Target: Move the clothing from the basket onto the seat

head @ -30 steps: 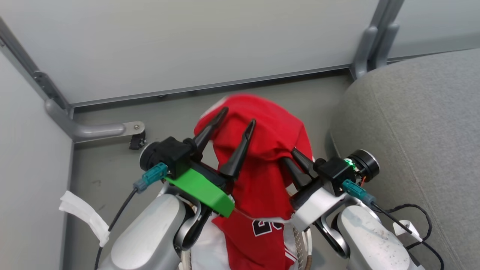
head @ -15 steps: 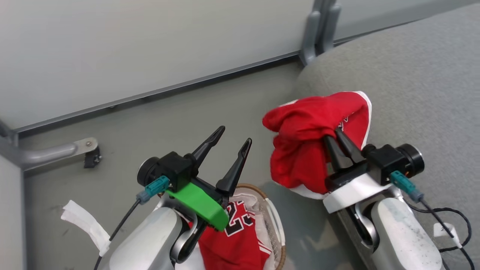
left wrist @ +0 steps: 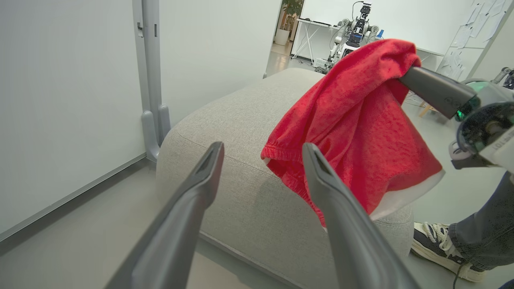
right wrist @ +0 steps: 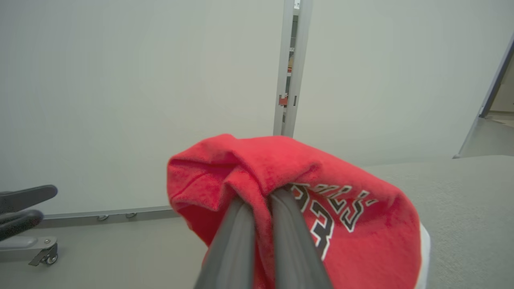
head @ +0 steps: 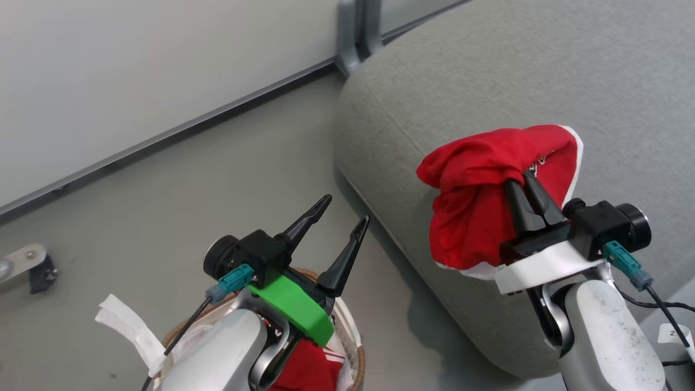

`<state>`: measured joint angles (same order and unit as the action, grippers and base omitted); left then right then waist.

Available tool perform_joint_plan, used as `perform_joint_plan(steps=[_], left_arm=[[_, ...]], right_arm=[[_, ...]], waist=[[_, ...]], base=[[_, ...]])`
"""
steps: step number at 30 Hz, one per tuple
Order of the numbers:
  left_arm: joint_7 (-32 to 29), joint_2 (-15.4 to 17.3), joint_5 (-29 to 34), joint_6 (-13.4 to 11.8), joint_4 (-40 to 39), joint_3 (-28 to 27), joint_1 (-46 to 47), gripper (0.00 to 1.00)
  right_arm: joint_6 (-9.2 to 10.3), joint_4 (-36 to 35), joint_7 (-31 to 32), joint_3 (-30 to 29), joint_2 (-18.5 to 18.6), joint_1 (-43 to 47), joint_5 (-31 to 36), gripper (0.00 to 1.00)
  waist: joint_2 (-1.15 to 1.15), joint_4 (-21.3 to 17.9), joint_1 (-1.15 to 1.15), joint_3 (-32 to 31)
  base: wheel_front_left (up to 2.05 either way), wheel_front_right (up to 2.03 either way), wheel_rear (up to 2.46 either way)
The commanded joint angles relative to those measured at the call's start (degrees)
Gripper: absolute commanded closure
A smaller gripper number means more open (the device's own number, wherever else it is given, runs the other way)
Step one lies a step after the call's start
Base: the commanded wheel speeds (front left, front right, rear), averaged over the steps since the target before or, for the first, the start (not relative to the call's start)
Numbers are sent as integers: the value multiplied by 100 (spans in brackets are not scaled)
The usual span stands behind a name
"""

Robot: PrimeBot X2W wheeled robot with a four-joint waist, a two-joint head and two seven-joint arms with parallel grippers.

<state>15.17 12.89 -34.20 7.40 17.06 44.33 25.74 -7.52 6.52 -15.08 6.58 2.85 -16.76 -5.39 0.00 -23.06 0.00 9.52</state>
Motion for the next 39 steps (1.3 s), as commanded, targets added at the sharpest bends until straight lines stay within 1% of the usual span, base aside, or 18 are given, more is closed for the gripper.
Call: perform_joint_plan(steps=[1,5,9,13,17,23,27,33,39], left_arm=[[-3,55,56,16,3,6,-21,0],[-3,114,69,16,-9,117,73,0],[-3,171,73,16,-14,207,149,0],[-3,261,53,16,-14,356,236,0],[-3,398,1,16,-37,483,335,0],[-3,620,-17,16,-124,649,589,0],[-3,756,-15,16,-183,671,810,0],[-3,868,-20,16,-306,669,1098,0],[-3,951,19,16,-446,642,1322,0]], right_arm=[[6,-38,-13,-43,12,61,12,100],[6,-45,-13,-153,11,-16,91,100],[6,-14,-13,-375,12,-160,156,100],[6,59,-13,-544,10,-427,316,100],[6,178,-13,-642,57,-845,533,100],[6,481,-13,-782,293,-1556,760,100],[6,839,-13,-1077,404,-2102,1073,100],[7,1338,-13,-1531,491,-2837,1528,100],[7,1871,-12,-2040,723,-3580,2018,100]], waist=[[0,-436,0,196],[0,-648,0,331],[0,-762,0,499],[0,-768,0,739],[0,-679,0,1037],[0,-405,0,1597],[0,-148,0,2012],[0,201,0,2552],[0,520,0,3053]], base=[[0,0,0],[0,0,0],[0,0,0],[0,0,0],[0,0,0],[0,0,0],[0,0,0],[0,0,0],[0,0,0]])
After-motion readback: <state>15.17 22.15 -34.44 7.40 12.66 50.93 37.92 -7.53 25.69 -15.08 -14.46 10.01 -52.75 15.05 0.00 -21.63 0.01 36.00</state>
